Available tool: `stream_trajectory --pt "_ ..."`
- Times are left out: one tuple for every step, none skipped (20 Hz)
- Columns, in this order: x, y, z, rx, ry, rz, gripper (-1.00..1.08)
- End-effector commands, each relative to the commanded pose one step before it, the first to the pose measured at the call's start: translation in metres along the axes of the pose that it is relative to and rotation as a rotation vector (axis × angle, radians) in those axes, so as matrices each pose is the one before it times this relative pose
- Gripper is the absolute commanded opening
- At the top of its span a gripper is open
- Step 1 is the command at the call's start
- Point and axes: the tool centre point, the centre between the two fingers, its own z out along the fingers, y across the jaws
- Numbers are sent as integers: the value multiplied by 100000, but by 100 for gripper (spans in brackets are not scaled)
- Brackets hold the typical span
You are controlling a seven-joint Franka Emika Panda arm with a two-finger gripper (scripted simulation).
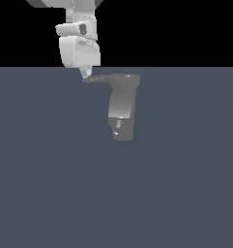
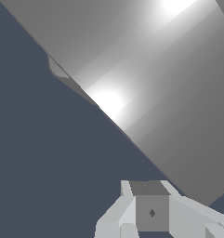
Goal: Turn on the faucet by rotating a designated handle.
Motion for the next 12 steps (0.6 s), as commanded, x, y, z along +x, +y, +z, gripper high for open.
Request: stream_trajectory --pt "417 330 -8 -58 72 177 -100" --pt "180 215 -4 0 0 0 -100" --pt "145 224 14 -31 3 -62 -100" --pt "182 218 -4 0 0 0 -100" --pt "183 219 -4 0 0 0 -100" --pt "184 220 -4 0 0 0 -100" --pt "185 221 -4 0 0 0 -100" --pt "151 230 14 -31 2 -62 -100" --pt "187 223 -4 0 0 0 -100" --pt "187 224 -4 0 0 0 -100" --pt "188 225 -4 0 0 0 -100" --pt "155 233 13 -31 1 -62 -100"
